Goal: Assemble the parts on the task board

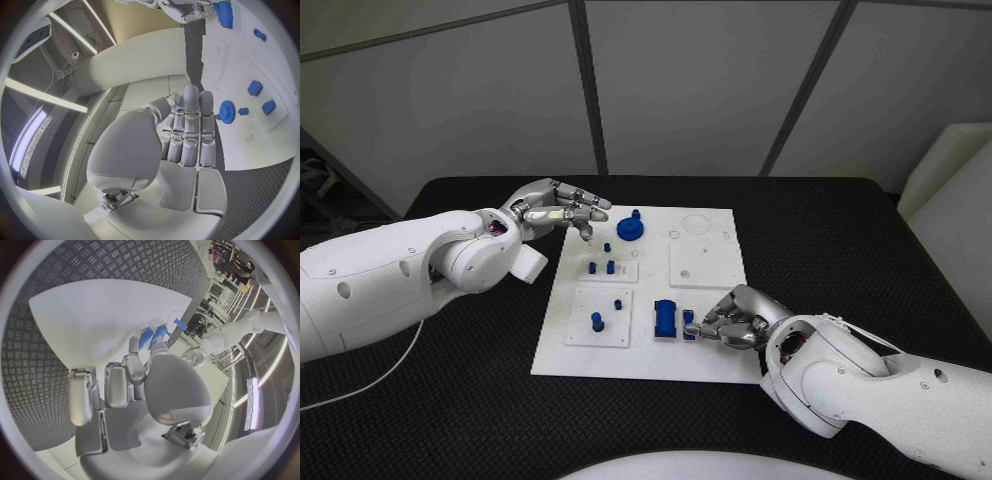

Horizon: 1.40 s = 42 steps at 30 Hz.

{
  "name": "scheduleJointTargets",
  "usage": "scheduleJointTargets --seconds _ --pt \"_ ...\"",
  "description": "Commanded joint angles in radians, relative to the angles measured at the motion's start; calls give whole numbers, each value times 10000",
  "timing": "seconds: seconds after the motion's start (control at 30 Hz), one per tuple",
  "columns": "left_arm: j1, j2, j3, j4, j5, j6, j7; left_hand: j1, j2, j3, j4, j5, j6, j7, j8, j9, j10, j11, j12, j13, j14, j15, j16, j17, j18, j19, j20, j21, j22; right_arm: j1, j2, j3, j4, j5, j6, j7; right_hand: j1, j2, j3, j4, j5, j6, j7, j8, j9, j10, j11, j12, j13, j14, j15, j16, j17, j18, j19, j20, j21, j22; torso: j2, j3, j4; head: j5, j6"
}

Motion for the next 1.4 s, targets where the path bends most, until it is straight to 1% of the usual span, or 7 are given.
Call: scheduleJointTargets --seconds 0.03,0.2,0.5,0.7,1.07,1.23,1.4 --pt "11 -5 5 12 36 90 20 -1 74 -11 -62 29 -49 30 -50 -14 -55 3 -12 10 -19 30 -24 -16 -118 -96 -1 -46 10 11 -29 -1 59 -301 121 -65 489 -68 53 -275 -103 -48 39 -3 38 -30 45 -78 -10 417 0 -39 -5 -151 1056 9 31 2635 -2 4 -12 8 -11" --pt "11 4 5 6 36 98 20 -1 74 -11 -62 29 -49 30 -50 -14 -55 3 -12 10 -19 30 -24 -16 -118 -96 -1 -46 10 11 -36 -2 75 -336 149 -82 694 -56 64 -406 -170 -38 40 -2 60 -28 45 -67 -1 421 2 -32 13 -151 1056 9 31 2635 -4 2 2 -2 -17" --pt "11 2 5 0 36 96 13 -1 74 -11 -62 29 -49 30 -50 -14 -55 3 -12 10 -19 30 -24 -16 -118 -96 -1 -46 10 11 7 -1 34 -347 68 -102 518 99 -18 -274 -192 3 46 2 90 -15 52 -57 8 428 9 -22 36 -151 1056 14 31 2635 -2 -3 5 -4 4" --pt "11 0 4 6 36 93 8 -1 74 -11 -62 29 -49 30 -50 -14 -55 3 -12 10 -19 30 -24 -16 -118 -96 -1 -46 10 11 96 0 -113 -350 235 -181 518 132 -30 -263 -181 20 34 7 101 -12 47 -55 9 427 7 -24 34 -151 1056 15 31 2635 2 -6 4 1 -2" --pt "11 -21 3 27 36 76 4 -7 87 -3 -73 31 -52 32 -50 -15 -60 6 -12 13 -33 34 -57 -26 -118 -117 2 -54 17 11 261 3 -417 -754 355 -255 1137 218 31 -686 47 84 -32 7 161 -14 -13 -62 15 432 -38 -14 63 -151 1056 -21 31 2635 -4 -6 4 20 -37" --pt "11 -27 3 26 36 71 3 -7 87 -3 -73 31 -52 32 -50 -15 -60 6 -12 13 -33 34 -57 -26 -118 -117 2 -54 17 11 263 3 -433 -855 -13 -194 1099 259 -5 -679 70 127 -28 17 173 -3 -12 -41 28 435 -40 -8 77 -151 1056 -25 31 2635 -13 -2 -13 13 -8" --pt "11 -29 2 28 36 76 10 -7 87 -3 -73 31 -52 32 -50 -15 -60 6 -12 13 -33 34 -57 -26 -118 -117 2 -54 17 9 186 0 -350 -799 -457 112 671 257 -243 -444 78 158 -10 7 199 14 5 -40 30 438 -28 -4 87 -151 1056 -21 31 2635 -18 1 -2 -8 32"
